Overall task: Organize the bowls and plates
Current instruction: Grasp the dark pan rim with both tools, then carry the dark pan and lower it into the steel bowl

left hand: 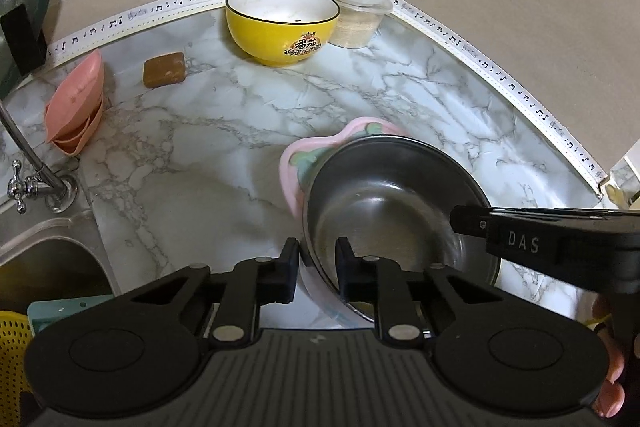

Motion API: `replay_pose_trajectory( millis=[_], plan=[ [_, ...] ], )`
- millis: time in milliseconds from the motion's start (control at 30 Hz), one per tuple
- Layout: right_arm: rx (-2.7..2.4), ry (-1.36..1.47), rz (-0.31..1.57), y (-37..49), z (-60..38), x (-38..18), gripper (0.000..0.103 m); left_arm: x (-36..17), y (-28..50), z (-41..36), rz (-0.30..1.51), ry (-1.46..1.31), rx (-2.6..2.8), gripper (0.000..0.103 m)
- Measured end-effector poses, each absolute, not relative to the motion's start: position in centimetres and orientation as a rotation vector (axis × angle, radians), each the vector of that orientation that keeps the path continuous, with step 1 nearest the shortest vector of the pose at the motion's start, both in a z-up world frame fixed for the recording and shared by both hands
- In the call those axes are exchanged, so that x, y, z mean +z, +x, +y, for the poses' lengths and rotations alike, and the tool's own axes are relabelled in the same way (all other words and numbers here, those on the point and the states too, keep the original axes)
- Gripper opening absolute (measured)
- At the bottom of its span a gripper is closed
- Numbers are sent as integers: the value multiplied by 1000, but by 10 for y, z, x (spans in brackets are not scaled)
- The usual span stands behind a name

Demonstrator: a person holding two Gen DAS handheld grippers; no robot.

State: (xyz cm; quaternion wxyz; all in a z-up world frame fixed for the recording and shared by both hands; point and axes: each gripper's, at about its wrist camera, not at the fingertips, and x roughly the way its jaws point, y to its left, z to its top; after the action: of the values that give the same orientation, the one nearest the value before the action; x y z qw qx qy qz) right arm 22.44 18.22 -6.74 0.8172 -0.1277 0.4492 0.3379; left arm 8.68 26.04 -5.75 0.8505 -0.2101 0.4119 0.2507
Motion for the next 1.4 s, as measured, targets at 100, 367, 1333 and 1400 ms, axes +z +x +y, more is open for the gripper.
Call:
replay_pose_trajectory(
  millis=[100,367,1333,1400],
  plan=[
    [714,-290,941,220,183,-67,7,-57,86,259,869,-434,527,17],
    [687,-303,924,212,172,-65,7,-54,83,250,877,-410,495,14],
    [341,-67,826,193,-37,13,8,22,143,56,827,-175,86,14],
    [300,-46,827,194,-57,12,8,20,152,38,838,-158,51,14]
  ],
)
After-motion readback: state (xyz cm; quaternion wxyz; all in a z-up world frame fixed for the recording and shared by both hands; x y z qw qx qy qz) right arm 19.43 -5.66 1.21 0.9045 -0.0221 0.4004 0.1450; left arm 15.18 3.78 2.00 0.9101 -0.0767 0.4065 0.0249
